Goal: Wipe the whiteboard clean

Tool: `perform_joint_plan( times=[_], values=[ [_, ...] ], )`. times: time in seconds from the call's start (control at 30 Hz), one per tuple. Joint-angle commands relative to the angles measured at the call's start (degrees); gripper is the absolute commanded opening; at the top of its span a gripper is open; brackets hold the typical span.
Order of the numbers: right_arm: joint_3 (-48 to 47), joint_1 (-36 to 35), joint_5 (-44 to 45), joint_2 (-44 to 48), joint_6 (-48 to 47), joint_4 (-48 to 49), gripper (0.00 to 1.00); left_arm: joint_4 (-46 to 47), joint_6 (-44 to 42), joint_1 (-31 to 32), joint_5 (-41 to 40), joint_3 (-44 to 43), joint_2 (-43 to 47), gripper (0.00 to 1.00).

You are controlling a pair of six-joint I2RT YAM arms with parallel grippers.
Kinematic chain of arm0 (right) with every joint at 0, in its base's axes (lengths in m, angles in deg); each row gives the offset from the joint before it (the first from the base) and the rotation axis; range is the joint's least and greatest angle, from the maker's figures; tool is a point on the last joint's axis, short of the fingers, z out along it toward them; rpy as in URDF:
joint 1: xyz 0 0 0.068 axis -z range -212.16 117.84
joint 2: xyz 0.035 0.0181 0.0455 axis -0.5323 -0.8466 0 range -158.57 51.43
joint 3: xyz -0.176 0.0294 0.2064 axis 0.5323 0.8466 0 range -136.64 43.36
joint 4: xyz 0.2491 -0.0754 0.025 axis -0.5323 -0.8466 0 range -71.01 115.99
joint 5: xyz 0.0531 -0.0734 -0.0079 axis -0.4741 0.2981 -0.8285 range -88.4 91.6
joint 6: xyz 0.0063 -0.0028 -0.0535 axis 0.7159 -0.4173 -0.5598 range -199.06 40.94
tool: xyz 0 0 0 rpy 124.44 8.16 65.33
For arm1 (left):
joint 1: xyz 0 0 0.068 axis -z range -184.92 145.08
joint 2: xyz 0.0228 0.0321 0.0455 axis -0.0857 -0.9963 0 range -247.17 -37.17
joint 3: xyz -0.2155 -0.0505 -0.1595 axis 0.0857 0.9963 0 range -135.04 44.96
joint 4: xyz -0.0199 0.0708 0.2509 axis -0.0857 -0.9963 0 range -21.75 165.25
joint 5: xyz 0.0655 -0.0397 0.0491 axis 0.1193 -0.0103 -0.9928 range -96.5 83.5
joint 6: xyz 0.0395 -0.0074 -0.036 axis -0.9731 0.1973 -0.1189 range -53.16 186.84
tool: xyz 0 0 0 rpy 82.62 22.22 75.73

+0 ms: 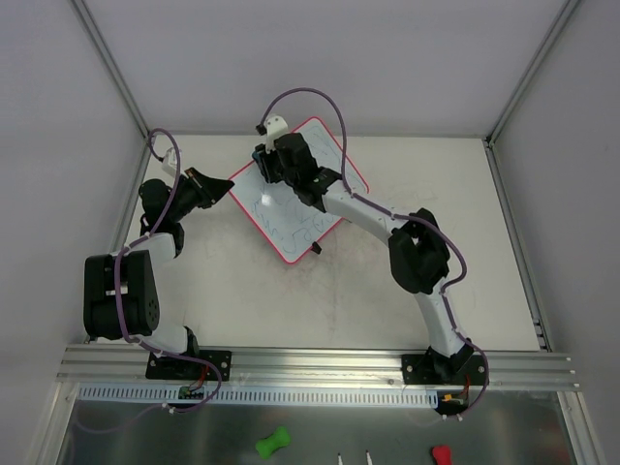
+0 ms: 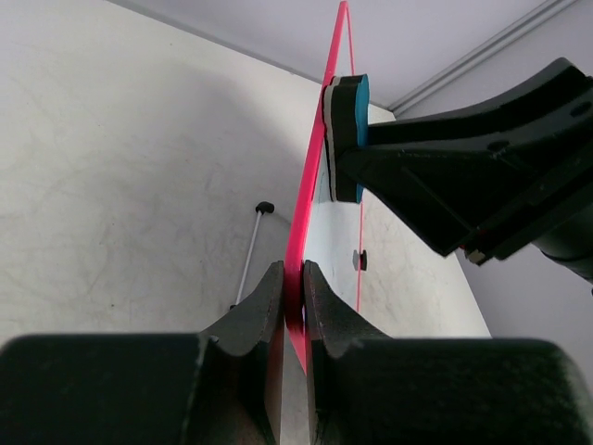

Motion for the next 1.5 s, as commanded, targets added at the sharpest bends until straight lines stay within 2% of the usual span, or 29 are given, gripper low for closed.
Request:
perform_joint_plan(
  times=[0.0,0.47,0.63,0.8,1.07,1.27,1.47],
  values=[
    [1.32,-4.47,-5.15,0.45,-4.53,-2.25,0.0,1.42,-3.05,1.82,3.5,-0.45,1.31,0.0],
    [2.2,-7.81,-9.11,0.53,-5.5,-3.66,0.0,0.89,-3.4,1.91,3.24,-0.28,2.1,0.0],
    [3.43,-7.46,-4.2,1.41,-5.06,-3.66,0.0,0.89,-3.4,1.91,3.16,-0.28,2.02,0.0],
    [5.63,-2.99,-6.2,3.26,-0.24,-3.66,0.0,1.07,-3.4,1.91,2.98,0.07,2.02,0.0],
    [10.1,3.34,-10.43,5.54,2.5,-2.7,0.0,0.81,-3.31,1.9,2.63,0.08,2.46,0.0],
    [15.38,4.05,-11.13,8.97,-0.66,-0.94,0.0,-1.13,-3.84,1.91,1.92,-0.54,2.81,0.0],
    [17.05,3.79,-16.49,8.88,-0.23,0.29,0.0,-3.32,-4.89,1.82,1.84,-0.54,3.33,0.0]
  ],
)
